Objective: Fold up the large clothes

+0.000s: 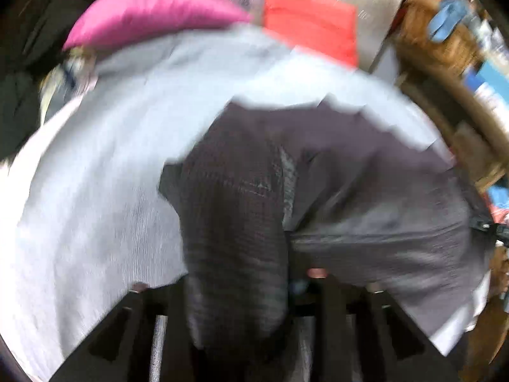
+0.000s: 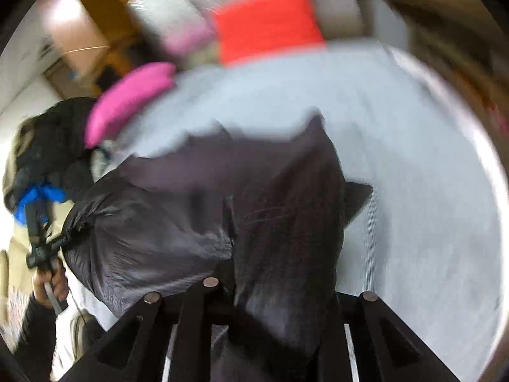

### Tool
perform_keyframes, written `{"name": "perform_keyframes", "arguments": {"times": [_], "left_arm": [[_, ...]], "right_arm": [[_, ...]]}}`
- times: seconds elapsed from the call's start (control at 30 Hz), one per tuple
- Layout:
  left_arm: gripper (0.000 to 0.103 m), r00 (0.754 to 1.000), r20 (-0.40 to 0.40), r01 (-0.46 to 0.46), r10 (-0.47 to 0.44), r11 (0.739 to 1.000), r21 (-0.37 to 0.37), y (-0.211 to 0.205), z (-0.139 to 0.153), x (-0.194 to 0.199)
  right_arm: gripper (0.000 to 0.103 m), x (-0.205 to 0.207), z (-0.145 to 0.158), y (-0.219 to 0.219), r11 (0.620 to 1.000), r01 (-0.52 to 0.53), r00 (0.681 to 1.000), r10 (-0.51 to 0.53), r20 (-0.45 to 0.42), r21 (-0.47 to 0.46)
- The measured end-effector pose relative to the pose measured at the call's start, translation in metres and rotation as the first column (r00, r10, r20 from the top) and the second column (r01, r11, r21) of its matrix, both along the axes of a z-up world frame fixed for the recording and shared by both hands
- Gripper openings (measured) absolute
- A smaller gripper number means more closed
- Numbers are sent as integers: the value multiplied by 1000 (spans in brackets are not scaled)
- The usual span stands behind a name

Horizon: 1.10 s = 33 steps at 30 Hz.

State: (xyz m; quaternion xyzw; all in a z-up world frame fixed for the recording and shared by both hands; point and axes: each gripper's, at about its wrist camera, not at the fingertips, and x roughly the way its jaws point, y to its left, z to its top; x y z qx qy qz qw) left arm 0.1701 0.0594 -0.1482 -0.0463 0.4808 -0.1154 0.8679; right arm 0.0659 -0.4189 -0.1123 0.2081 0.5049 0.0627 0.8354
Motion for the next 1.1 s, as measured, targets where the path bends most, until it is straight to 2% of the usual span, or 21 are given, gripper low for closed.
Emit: {"name": "perform_keyframes", "arguments": {"times": [0.03,0.07,0.1,0.13,0.17,0.3,0.43,0.5,0.57,0.7,0.77,0.83,0.87,0.93,1.0,1.1], "left_arm": [[57,1000,-6,-21,21,1000,-12,7,-4,-1],[65,999,-25,-44,44,999,-27,15,-4,0],[69,997,-46,-58,57,998,-31,20,-2,1],[76,995,-70,-79,77,997,-20,26,2,3],[78,992,-87,-95,94,995,-6,36,10,4],[78,991,-71,-116,114,993,-24,61,34,-2],[78,978,80,-200,192,974,106,58,64,-19],[78,977,119,-191,175,972,137,47,74,-21],[78,978,166,-146,122,979,139,23,80,-25],[78,980,194,-76,47,986,145,-30,68,-15],[78,987,160,-48,25,989,139,-51,50,-10],[78,994,110,-42,23,984,174,-65,29,-4],[78,996,76,-52,38,980,190,-68,17,3],[79,997,54,-64,56,985,163,-64,1,6],[80,996,66,-70,59,983,167,-62,1,4],[80,997,59,-65,55,981,183,-63,2,4]], "right_arm": [[58,-6,-12,-10,998,46,999,-46,-7,32],[70,-10,-16,-17,995,90,996,-90,-5,44],[77,-14,-16,-21,993,107,994,-107,0,54],[77,-16,-13,-26,992,113,994,-113,1,61],[77,-17,-7,-29,993,116,993,-116,0,36],[77,-15,21,-40,988,146,989,-145,20,-50],[77,-6,60,-23,978,124,986,-103,128,-170],[77,1,70,2,973,113,982,-79,172,-201],[77,14,75,23,982,48,981,-12,192,-183],[77,36,51,53,983,-47,986,74,152,-178],[77,46,30,59,982,-59,991,80,111,-181],[77,51,6,55,972,-54,996,68,54,-229],[77,50,0,54,971,-47,997,59,45,-233],[77,49,-6,38,983,-11,999,19,41,-183],[77,51,-8,35,985,7,999,-1,32,-175],[77,54,-11,40,977,-3,1000,8,22,-212]]}}
